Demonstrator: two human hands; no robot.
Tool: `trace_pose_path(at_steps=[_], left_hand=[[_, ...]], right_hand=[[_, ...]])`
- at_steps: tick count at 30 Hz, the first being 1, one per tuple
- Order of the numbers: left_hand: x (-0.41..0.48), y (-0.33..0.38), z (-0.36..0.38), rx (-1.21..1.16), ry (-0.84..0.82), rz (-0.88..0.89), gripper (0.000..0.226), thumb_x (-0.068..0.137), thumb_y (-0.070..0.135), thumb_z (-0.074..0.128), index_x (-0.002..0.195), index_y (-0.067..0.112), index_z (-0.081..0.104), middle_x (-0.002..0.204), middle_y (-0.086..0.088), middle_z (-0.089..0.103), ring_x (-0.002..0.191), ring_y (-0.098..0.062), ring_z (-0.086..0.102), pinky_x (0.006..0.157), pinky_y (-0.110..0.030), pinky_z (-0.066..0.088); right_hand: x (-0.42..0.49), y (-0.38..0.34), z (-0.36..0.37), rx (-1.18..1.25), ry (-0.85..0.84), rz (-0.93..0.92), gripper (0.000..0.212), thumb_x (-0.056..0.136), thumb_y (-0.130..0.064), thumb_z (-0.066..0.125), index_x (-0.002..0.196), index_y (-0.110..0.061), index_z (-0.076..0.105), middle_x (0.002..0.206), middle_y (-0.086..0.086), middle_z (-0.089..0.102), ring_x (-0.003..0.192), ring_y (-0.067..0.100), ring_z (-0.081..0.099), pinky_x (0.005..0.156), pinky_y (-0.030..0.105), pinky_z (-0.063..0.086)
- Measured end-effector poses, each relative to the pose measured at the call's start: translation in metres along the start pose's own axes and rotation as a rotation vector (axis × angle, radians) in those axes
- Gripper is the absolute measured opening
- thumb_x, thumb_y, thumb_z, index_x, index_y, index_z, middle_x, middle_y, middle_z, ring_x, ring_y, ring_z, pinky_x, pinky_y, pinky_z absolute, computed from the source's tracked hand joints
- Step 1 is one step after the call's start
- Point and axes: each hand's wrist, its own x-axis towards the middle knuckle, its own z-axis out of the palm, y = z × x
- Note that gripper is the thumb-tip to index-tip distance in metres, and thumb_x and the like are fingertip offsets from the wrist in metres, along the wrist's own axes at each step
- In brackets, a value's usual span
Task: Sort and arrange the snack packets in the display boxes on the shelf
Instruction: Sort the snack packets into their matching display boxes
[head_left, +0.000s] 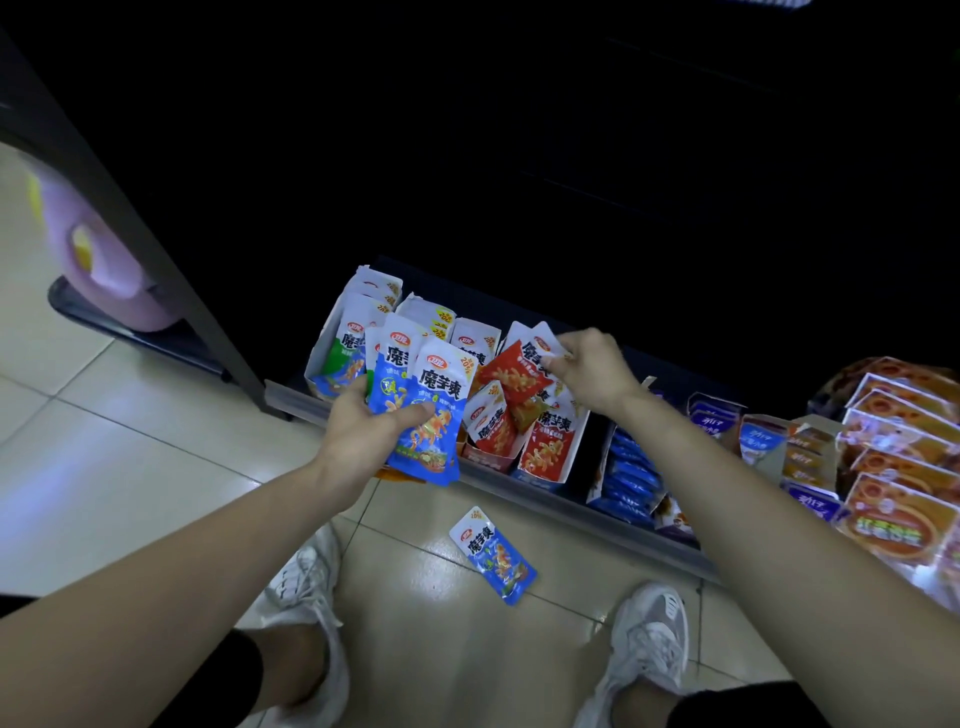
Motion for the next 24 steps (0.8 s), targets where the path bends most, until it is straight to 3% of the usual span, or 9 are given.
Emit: trace_pose_path(at_steps=[3, 7, 9, 13, 15, 17, 19, 21, 24], left_hand=[[0.001, 0.004, 0.002, 0.019, -0.010, 0.022, 0.034, 0.081, 0.003, 0.082, 0.105, 0.017, 0.063, 0.087, 0.006, 0.079, 0.078, -0.014, 0.076, 0.059, -0.026, 0.060], [0.006, 0.016, -0.002, 0.077, -0.005, 0.077, 0.034, 0.080, 0.004, 0.083, 0.104, 0.017, 0.062, 0.089, 0.005, 0.079, 0.081, -0.016, 0.077, 0.064, -0.030, 0.062], [0.005, 0.022, -0.007, 0.098, -0.011, 0.094, 0.036, 0.079, 0.004, 0.083, 0.107, 0.014, 0.063, 0.092, 0.003, 0.079, 0.083, -0.018, 0.077, 0.063, -0.029, 0.062], [-0.002, 0.036, -0.019, 0.129, -0.044, 0.108, 0.041, 0.080, 0.002, 0.082, 0.116, 0.009, 0.063, 0.096, -0.001, 0.079, 0.082, -0.020, 0.077, 0.063, -0.032, 0.062], [-0.005, 0.045, -0.025, 0.146, -0.050, 0.130, 0.041, 0.080, 0.001, 0.082, 0.116, 0.009, 0.064, 0.097, -0.001, 0.079, 0.082, -0.019, 0.077, 0.062, -0.031, 0.061], [-0.007, 0.052, -0.030, 0.162, -0.057, 0.139, 0.043, 0.079, 0.003, 0.082, 0.117, 0.009, 0.064, 0.099, -0.001, 0.079, 0.084, -0.020, 0.077, 0.064, -0.033, 0.061], [-0.009, 0.058, -0.034, 0.171, -0.069, 0.137, 0.044, 0.078, 0.005, 0.083, 0.118, 0.010, 0.064, 0.101, -0.002, 0.078, 0.086, -0.023, 0.077, 0.069, -0.038, 0.062], [-0.011, 0.060, -0.035, 0.172, -0.081, 0.137, 0.043, 0.078, 0.004, 0.083, 0.117, 0.010, 0.064, 0.101, -0.003, 0.078, 0.086, -0.024, 0.077, 0.071, -0.040, 0.062], [-0.016, 0.057, -0.033, 0.153, -0.094, 0.130, 0.040, 0.080, 0.003, 0.081, 0.116, 0.011, 0.065, 0.100, -0.003, 0.079, 0.085, -0.023, 0.077, 0.068, -0.037, 0.062]], right_hand=[[-0.003, 0.002, 0.010, 0.007, 0.052, -0.012, 0.042, 0.099, -0.017, 0.060, 0.067, -0.006, 0.034, 0.060, 0.003, 0.027, 0.053, 0.014, 0.025, 0.054, 0.030, 0.026], [-0.008, 0.006, 0.006, 0.100, 0.033, -0.008, 0.020, 0.102, -0.023, 0.055, 0.098, -0.004, 0.062, 0.081, 0.022, 0.066, 0.063, 0.027, 0.063, 0.058, 0.043, 0.057], [-0.010, 0.010, 0.004, 0.045, 0.060, -0.024, 0.015, 0.100, -0.019, 0.058, 0.090, -0.008, 0.060, 0.081, 0.021, 0.066, 0.073, 0.033, 0.068, 0.065, 0.049, 0.059], [-0.009, 0.009, 0.001, -0.164, 0.078, -0.065, 0.028, 0.095, -0.002, 0.059, 0.071, -0.011, 0.047, 0.069, 0.014, 0.052, 0.073, 0.037, 0.062, 0.058, 0.043, 0.049], [-0.007, 0.005, -0.005, -0.258, 0.076, -0.097, 0.018, 0.094, 0.006, 0.054, 0.095, -0.007, 0.066, 0.080, 0.015, 0.058, 0.079, 0.034, 0.059, 0.061, 0.036, 0.043], [-0.001, 0.000, -0.011, -0.360, 0.014, -0.097, 0.048, 0.089, 0.016, 0.053, 0.130, -0.007, 0.061, 0.110, 0.021, 0.065, 0.101, 0.038, 0.062, 0.070, 0.037, 0.050], [0.001, -0.005, -0.008, -0.420, -0.057, -0.115, 0.065, 0.085, 0.021, 0.054, 0.142, -0.011, 0.053, 0.131, 0.018, 0.057, 0.118, 0.038, 0.057, 0.090, 0.041, 0.054], [-0.002, -0.005, 0.006, -0.438, -0.090, -0.174, 0.062, 0.084, 0.021, 0.056, 0.139, -0.008, 0.055, 0.123, 0.015, 0.050, 0.111, 0.039, 0.057, 0.091, 0.044, 0.053], [-0.011, 0.007, 0.031, -0.374, -0.058, -0.188, 0.032, 0.088, 0.009, 0.063, 0.119, 0.002, 0.066, 0.106, 0.007, 0.041, 0.095, 0.033, 0.056, 0.084, 0.043, 0.053]])
